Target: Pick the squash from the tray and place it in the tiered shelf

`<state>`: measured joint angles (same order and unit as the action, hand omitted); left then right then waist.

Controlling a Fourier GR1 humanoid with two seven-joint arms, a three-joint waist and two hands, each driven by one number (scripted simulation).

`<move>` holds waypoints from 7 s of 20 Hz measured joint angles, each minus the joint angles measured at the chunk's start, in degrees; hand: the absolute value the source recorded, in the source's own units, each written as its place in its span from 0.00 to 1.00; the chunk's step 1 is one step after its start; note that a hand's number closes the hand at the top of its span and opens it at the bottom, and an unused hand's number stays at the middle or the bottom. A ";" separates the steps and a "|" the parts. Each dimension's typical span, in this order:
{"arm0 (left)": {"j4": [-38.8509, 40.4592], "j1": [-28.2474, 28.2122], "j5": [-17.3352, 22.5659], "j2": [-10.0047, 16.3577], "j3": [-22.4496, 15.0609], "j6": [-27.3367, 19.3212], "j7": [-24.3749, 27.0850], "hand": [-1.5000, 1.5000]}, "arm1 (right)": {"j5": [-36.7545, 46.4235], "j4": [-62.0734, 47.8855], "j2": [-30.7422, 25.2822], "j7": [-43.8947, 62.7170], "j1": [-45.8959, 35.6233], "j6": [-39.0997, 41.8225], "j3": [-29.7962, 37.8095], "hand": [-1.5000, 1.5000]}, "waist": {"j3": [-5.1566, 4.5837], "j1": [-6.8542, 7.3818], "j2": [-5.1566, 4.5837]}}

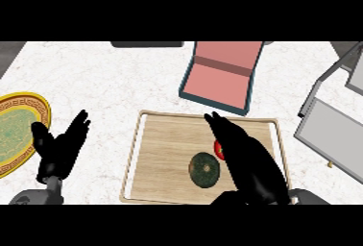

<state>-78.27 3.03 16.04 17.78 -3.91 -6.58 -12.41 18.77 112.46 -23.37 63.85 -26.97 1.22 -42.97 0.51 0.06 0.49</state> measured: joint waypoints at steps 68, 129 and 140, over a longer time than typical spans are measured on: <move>-1.90 -1.22 -4.17 -3.00 5.68 4.09 -2.81 0.50 | 40.86 11.01 11.07 2.25 5.42 4.36 27.44 1.00 | -0.28 -1.24 0.43; -1.36 0.51 -7.92 -6.32 6.97 5.20 -3.08 0.50 | 22.85 -35.13 -23.02 -27.43 -18.71 19.55 70.95 1.00 | -0.15 0.23 -0.16; -1.19 0.22 -7.80 -5.91 7.85 6.24 -2.59 0.50 | 18.09 -34.13 -18.40 -22.86 -22.88 6.88 79.27 0.00 | -0.08 0.28 -0.06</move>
<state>-79.46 3.25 8.25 11.87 3.94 -0.34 -14.99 36.86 78.34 -41.77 40.98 -49.85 8.10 36.30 0.43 0.34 0.43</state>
